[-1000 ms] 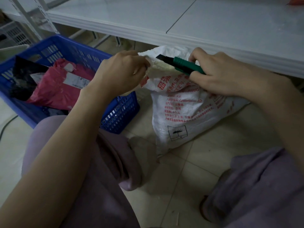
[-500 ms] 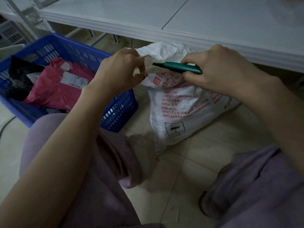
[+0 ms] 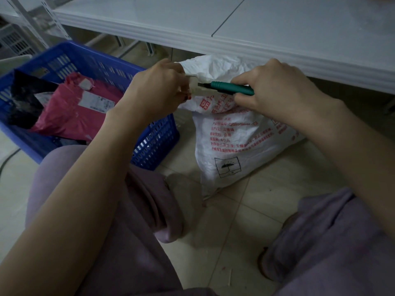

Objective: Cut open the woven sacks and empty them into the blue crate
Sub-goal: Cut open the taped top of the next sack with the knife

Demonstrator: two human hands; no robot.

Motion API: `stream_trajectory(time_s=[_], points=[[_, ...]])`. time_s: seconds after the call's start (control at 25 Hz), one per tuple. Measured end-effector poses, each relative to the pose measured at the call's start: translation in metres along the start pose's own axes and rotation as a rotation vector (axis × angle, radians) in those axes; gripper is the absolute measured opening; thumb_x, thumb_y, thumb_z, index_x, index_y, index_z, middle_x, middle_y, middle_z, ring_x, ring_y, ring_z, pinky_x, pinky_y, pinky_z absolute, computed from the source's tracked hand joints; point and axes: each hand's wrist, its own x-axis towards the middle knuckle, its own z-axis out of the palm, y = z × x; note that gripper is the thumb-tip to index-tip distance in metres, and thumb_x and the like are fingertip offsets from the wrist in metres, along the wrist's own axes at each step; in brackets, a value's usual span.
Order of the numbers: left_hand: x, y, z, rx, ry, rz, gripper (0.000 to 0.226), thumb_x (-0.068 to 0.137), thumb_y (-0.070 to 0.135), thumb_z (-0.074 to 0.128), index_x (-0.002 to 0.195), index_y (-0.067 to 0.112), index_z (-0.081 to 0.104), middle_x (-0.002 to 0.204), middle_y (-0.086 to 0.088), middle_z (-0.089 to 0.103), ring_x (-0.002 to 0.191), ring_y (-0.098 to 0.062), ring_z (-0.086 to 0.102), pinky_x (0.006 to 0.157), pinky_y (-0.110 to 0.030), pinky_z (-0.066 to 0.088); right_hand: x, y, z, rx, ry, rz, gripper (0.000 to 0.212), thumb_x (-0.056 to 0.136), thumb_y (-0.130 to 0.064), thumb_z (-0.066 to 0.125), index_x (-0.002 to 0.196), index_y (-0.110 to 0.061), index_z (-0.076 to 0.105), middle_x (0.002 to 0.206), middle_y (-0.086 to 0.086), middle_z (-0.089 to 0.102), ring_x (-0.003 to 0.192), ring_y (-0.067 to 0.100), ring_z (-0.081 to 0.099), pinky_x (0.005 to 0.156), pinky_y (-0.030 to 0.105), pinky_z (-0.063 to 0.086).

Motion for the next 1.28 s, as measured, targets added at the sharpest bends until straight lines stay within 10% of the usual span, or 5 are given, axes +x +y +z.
stream_trajectory(time_s=[0.48, 0.68, 1.28], points=[[0.000, -0.007, 0.000, 0.098, 0.121, 0.055, 0.012, 0.083, 0.009, 0.061, 0.090, 0.003, 0.070, 0.097, -0.009, 0.062, 0.094, -0.031, 0.047, 0.074, -0.038, 0.039, -0.001, 0.001, 0.004, 0.010, -0.081, 0.013, 0.031, 0.090, -0.037, 0.058, 0.114, -0.020, 0.068, 0.076, 0.004, 0.051, 0.063, 0.019, 0.045, 0.058, 0.027, 0.032], [-0.006, -0.004, -0.009, 0.060, 0.087, -0.031, 0.017, 0.079, 0.018, 0.070, 0.094, 0.011, 0.073, 0.121, -0.012, 0.052, 0.116, -0.032, 0.038, 0.092, -0.043, 0.037, -0.001, 0.007, -0.003, 0.145, -0.053, 0.033, 0.031, 0.088, -0.034, 0.060, 0.116, -0.026, 0.068, 0.069, -0.002, 0.054, 0.054, 0.008, 0.044, 0.048, 0.022, 0.030], [-0.005, 0.000, -0.010, 0.053, 0.031, -0.050, 0.021, 0.074, 0.021, 0.073, 0.093, 0.014, 0.074, 0.127, -0.010, 0.046, 0.122, -0.031, 0.033, 0.099, -0.042, 0.032, 0.003, 0.007, -0.002, -0.014, -0.043, 0.011, 0.031, 0.090, -0.040, 0.057, 0.119, -0.034, 0.065, 0.084, 0.003, 0.054, 0.076, 0.021, 0.048, 0.067, 0.033, 0.035]])
